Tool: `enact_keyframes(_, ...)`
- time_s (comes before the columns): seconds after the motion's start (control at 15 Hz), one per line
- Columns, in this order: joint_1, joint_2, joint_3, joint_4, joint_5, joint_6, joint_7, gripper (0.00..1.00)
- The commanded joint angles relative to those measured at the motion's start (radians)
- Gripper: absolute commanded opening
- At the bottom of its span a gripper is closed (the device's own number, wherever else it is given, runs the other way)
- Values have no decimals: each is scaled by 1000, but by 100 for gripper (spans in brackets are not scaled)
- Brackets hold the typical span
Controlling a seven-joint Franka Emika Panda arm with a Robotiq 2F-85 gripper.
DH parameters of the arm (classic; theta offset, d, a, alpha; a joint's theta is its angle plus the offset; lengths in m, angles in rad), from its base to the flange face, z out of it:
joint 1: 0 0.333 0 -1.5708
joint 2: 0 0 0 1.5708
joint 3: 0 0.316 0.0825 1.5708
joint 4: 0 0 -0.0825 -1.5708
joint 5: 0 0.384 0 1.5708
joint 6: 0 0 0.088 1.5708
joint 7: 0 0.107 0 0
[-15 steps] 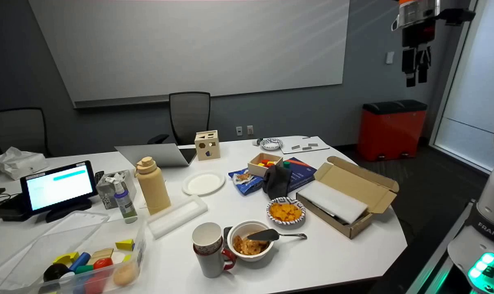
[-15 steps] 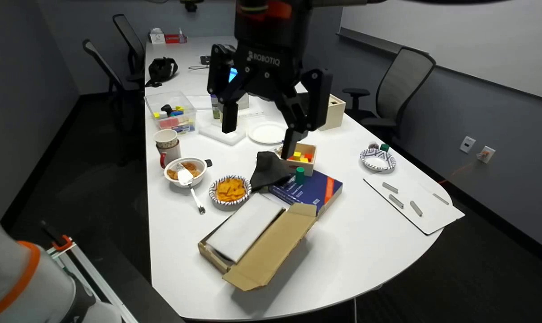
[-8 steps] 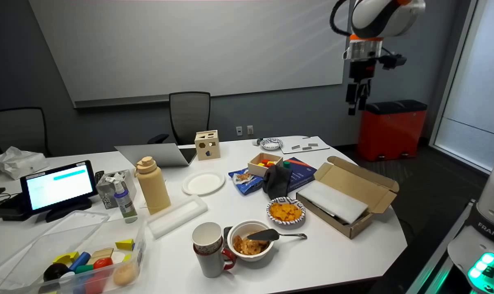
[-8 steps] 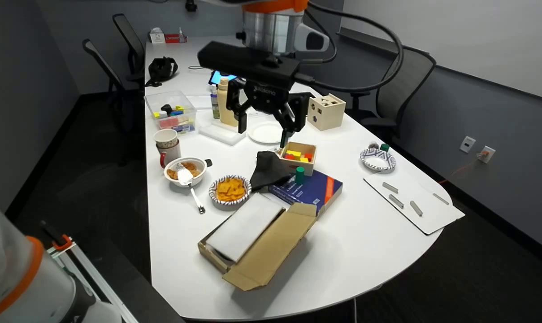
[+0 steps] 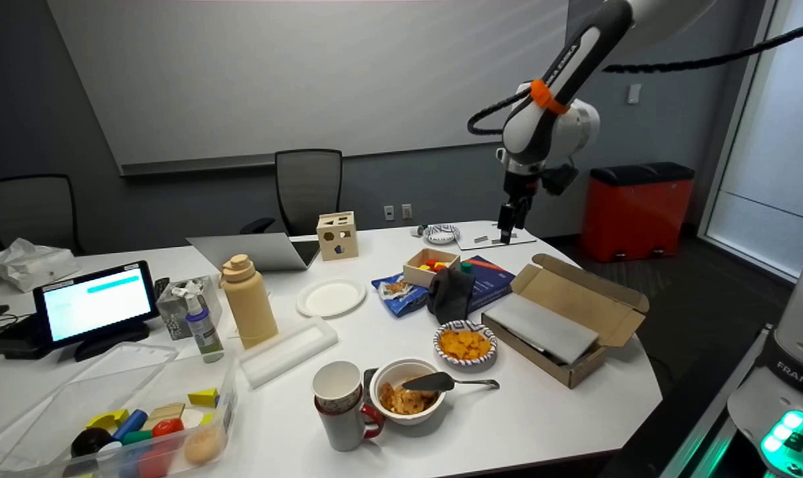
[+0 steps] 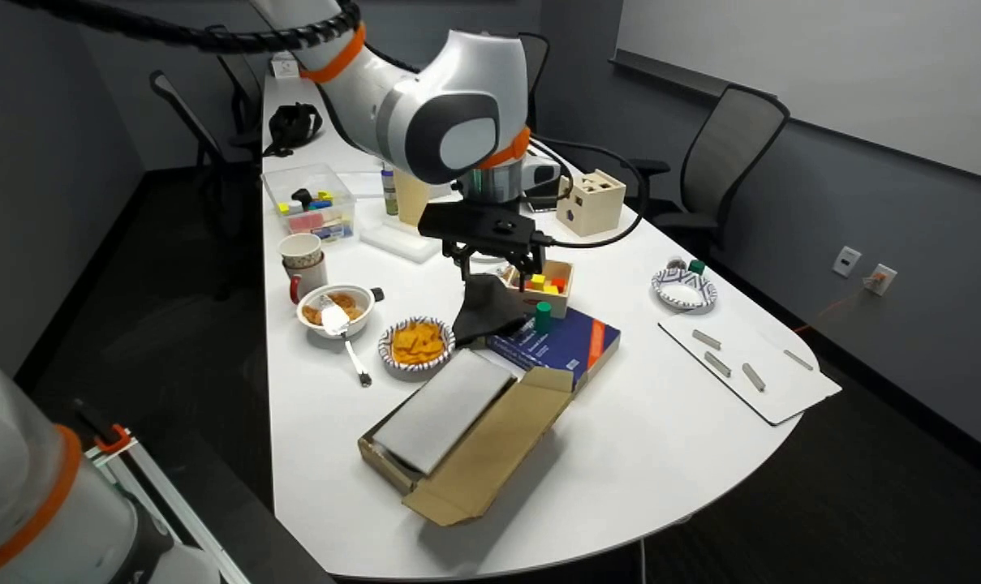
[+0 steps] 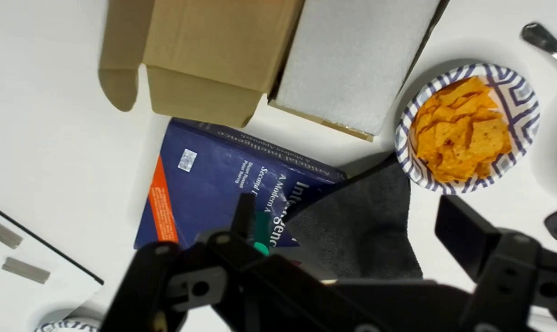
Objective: Use the black towel to wipe the table
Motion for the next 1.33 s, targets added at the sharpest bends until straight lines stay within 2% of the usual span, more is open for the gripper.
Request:
enact_keyframes(0.0, -70, 195, 97, 158, 75, 9, -103, 100)
enact_keyframes(0.2, -121, 297, 155, 266, 23, -16, -129, 100)
enact_keyframes(0.47, -151, 414, 186, 388, -53, -36, -169, 100)
enact_keyframes(0.8, -163, 519, 213, 488, -118, -54, -202, 100)
enact_keyframes(1.27, -163, 628, 247, 587, -148, -40, -212, 100)
